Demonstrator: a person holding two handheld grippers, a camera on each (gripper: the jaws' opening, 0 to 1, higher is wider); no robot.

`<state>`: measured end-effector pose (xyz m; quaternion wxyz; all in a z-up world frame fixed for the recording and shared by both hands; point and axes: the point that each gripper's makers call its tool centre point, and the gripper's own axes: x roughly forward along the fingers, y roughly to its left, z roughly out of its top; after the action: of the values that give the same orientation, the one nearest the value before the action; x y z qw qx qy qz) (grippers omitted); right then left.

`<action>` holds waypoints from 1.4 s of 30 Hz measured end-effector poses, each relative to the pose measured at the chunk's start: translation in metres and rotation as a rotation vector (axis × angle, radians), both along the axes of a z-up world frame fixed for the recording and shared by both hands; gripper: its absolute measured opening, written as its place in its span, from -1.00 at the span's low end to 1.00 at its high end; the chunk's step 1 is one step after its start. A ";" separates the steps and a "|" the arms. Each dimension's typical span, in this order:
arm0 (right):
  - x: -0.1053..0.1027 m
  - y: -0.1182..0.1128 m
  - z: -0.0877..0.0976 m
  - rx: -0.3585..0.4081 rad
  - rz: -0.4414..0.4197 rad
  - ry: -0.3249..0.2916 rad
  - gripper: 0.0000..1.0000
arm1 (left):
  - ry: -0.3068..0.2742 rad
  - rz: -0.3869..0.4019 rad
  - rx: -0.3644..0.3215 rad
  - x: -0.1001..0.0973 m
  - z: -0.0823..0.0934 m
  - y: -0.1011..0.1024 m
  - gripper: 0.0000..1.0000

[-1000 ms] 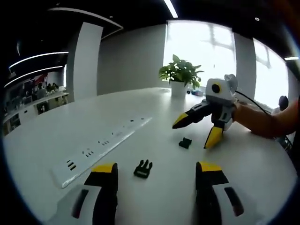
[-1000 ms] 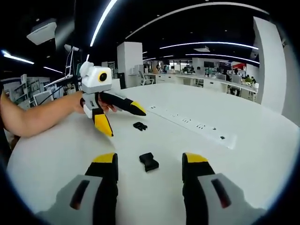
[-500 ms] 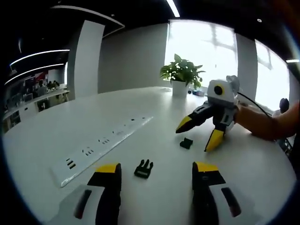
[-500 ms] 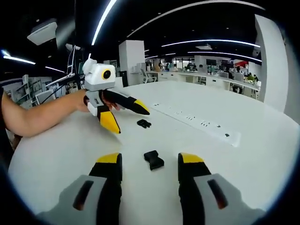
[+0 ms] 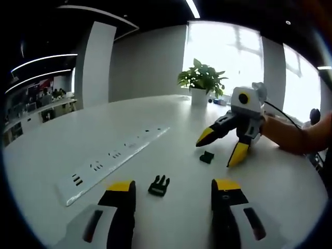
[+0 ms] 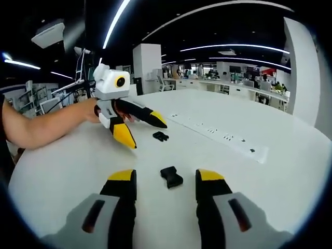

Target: Snap the two parts of the plastic buckle together until the buckle closes and remains connected.

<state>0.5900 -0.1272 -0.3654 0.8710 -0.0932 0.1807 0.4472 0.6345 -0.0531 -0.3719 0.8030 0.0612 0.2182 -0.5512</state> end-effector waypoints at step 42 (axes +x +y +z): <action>-0.003 0.001 -0.004 -0.056 0.036 -0.026 -0.54 | -0.014 0.014 0.045 0.004 -0.005 -0.003 -0.28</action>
<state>0.5872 -0.1261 -0.3692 0.8622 -0.1267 0.1804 0.4561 0.6381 -0.0557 -0.3767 0.8067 0.0815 0.2251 -0.5403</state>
